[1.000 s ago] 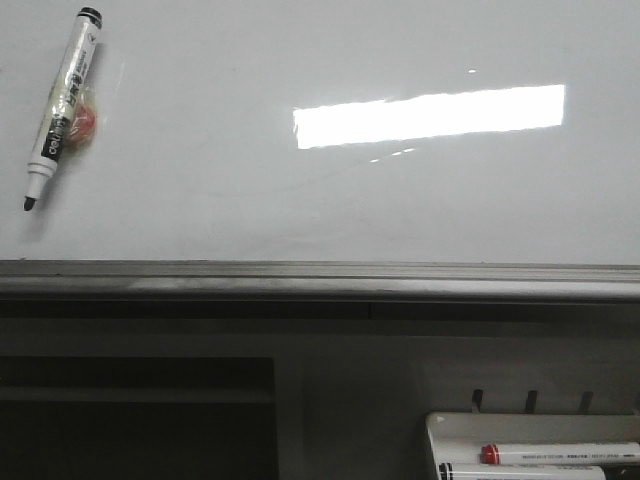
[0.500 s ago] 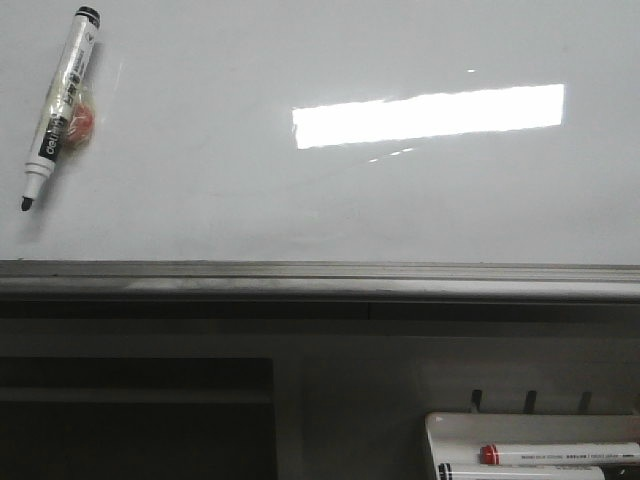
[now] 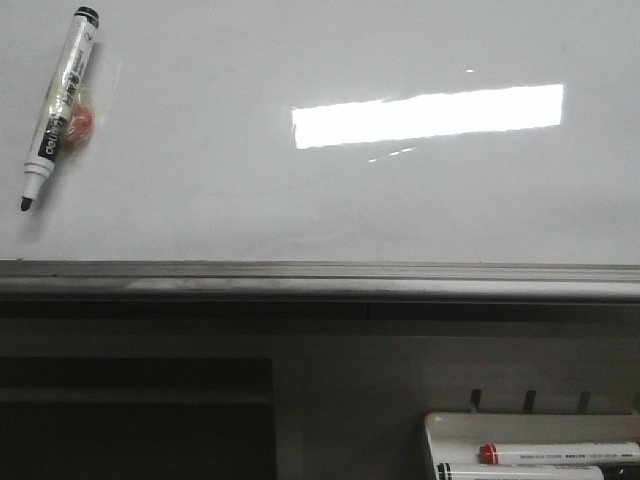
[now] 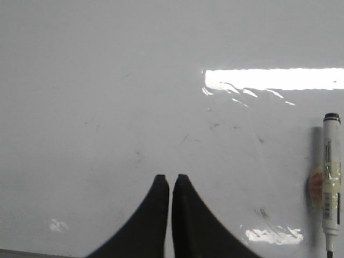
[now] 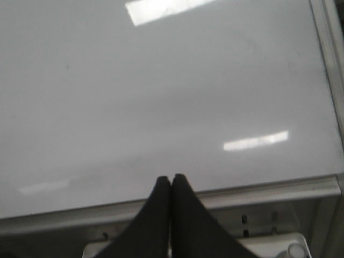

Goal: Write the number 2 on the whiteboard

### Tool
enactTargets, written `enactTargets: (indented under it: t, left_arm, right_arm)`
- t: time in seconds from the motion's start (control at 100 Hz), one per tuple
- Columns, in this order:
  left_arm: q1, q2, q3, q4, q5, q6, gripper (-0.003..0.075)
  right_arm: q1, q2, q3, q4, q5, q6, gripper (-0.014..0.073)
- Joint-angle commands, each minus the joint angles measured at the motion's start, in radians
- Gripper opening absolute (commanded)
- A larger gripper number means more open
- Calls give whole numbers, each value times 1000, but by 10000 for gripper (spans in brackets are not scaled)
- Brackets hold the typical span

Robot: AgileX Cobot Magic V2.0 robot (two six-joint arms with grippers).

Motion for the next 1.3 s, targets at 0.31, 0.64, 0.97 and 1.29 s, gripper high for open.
enactTargets:
  t: [0.31, 0.64, 0.97, 1.29]
  left_arm:
    - [-64, 47, -67, -44, -160, 6, 305]
    - [-107, 78, -27, -37, -351, 6, 353]
    - [-392, 275, -27, 23, -379, 11, 370]
    - [-554, 701, -69, 47, -533, 11, 368]
  right_arm:
    - [1, 58, -123, 5, 172, -2, -71]
    - [3, 58, -123, 13, 176, -2, -71]
    - [98, 58, -115, 9, 93, -2, -71]
    - [143, 58, -115, -17, 70, -38, -71]
